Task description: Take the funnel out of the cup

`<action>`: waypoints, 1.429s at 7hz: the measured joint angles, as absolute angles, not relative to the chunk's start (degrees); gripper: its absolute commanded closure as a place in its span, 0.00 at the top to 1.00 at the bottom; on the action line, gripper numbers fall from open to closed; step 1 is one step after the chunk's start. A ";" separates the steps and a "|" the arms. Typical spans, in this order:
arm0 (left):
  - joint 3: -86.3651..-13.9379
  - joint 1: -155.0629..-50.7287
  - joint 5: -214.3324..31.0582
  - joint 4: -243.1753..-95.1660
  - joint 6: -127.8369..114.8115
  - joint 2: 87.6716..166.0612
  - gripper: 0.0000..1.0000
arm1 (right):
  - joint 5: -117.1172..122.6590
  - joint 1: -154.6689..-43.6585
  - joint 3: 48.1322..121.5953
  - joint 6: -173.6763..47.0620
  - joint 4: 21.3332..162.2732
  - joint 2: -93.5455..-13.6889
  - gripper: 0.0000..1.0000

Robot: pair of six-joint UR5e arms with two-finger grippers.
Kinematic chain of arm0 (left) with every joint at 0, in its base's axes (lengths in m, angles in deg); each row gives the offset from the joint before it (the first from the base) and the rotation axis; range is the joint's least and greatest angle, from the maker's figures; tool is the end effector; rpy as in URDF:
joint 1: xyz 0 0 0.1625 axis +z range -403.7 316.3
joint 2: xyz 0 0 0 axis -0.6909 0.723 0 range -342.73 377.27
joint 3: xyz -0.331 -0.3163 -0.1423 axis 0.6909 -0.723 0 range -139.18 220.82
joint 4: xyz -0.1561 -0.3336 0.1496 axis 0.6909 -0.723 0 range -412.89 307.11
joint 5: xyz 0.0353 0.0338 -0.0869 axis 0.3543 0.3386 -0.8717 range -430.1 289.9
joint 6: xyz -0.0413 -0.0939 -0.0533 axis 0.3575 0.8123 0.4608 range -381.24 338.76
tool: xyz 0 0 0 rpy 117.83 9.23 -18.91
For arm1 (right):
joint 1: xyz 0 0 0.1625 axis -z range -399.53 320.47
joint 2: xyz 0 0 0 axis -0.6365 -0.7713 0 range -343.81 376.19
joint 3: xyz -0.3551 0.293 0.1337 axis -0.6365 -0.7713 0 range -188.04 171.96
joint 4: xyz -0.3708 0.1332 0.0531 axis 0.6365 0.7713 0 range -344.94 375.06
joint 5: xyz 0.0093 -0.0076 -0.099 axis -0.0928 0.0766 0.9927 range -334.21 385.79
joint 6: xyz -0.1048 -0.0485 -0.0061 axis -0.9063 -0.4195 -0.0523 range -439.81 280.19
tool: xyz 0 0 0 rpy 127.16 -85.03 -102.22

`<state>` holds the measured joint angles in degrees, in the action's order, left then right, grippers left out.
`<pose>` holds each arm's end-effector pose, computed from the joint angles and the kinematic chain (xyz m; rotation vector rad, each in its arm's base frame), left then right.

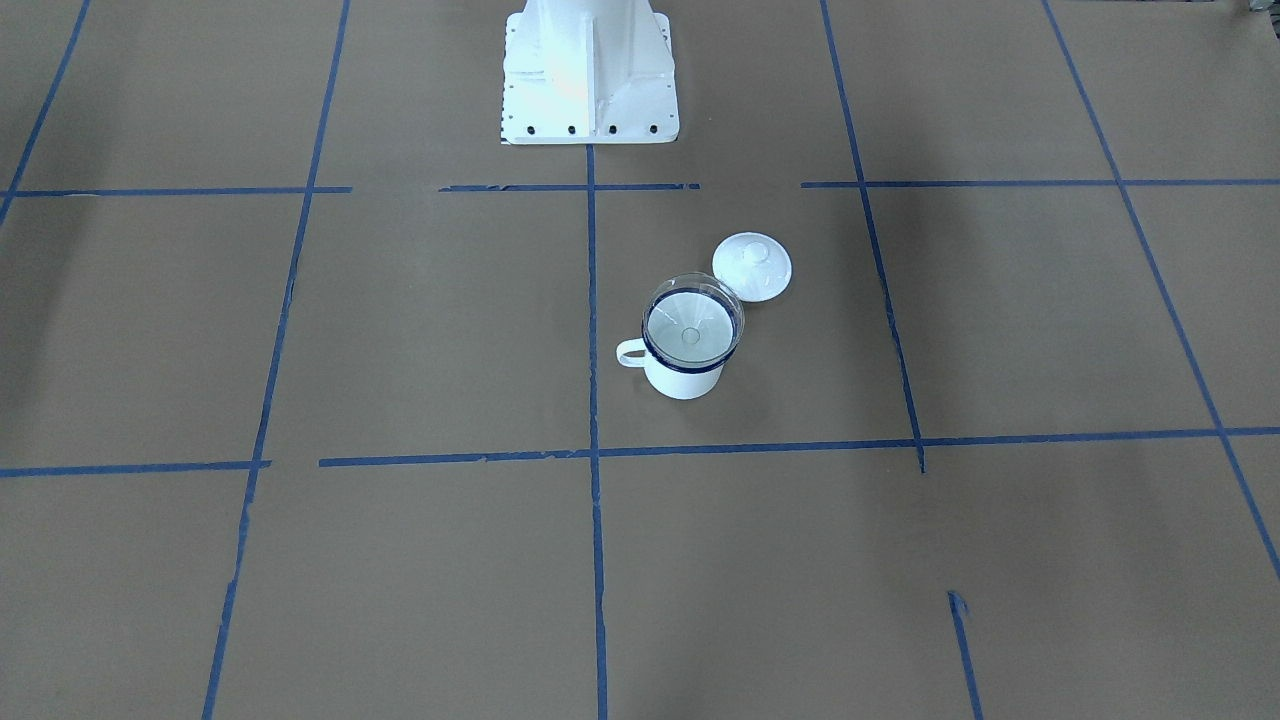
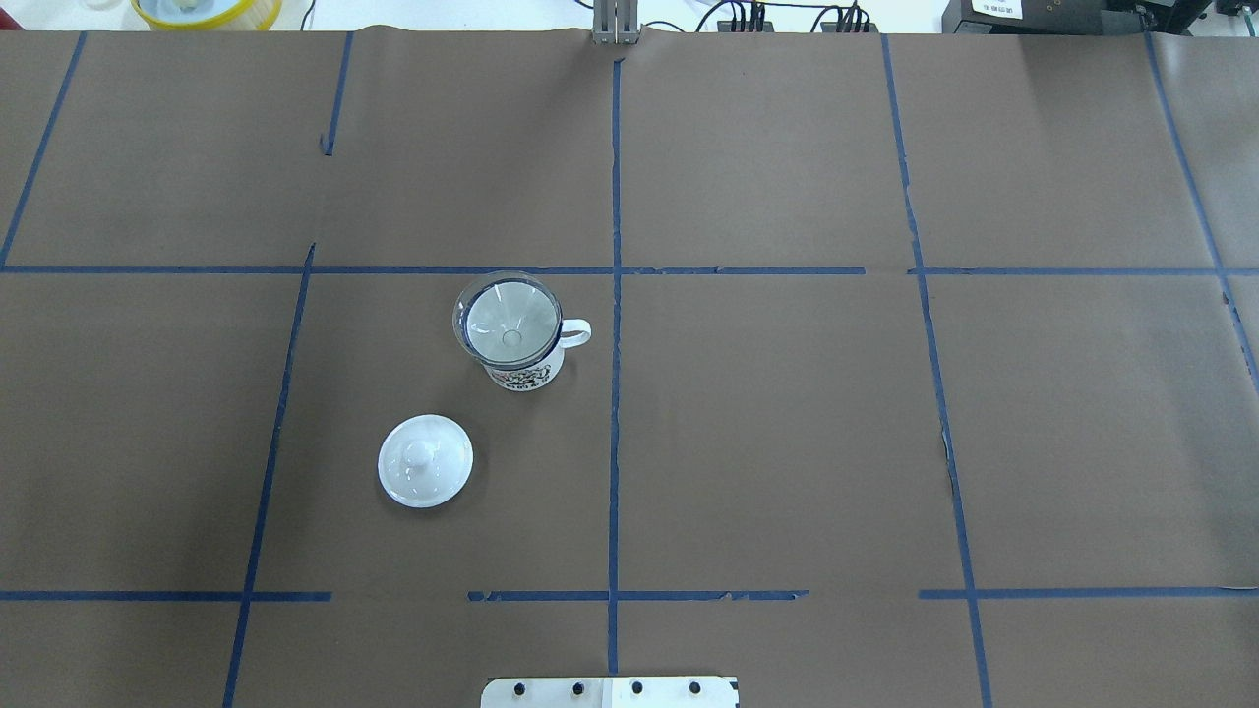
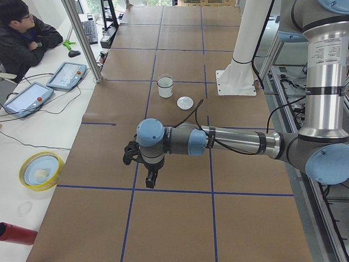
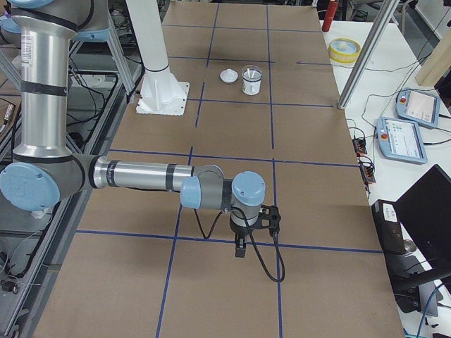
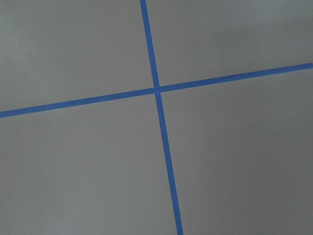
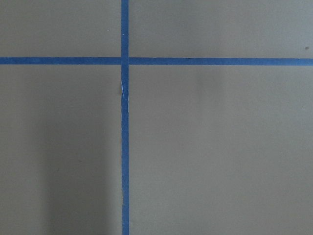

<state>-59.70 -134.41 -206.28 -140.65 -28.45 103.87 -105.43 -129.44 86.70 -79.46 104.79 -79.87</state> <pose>-0.0554 -0.4487 0.6660 0.1359 0.7987 0.1414 0.0564 -0.4221 0.7366 -0.0203 -0.7194 0.0108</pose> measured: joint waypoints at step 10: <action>-68.89 -114.36 -201.04 -143.95 14.55 133.09 1.00 | -105.43 -129.44 86.72 -79.46 104.79 -79.87 1.00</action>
<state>-68.89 -114.36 -201.04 -143.95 14.55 133.09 -105.43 -129.44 86.72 -79.46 104.79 -79.87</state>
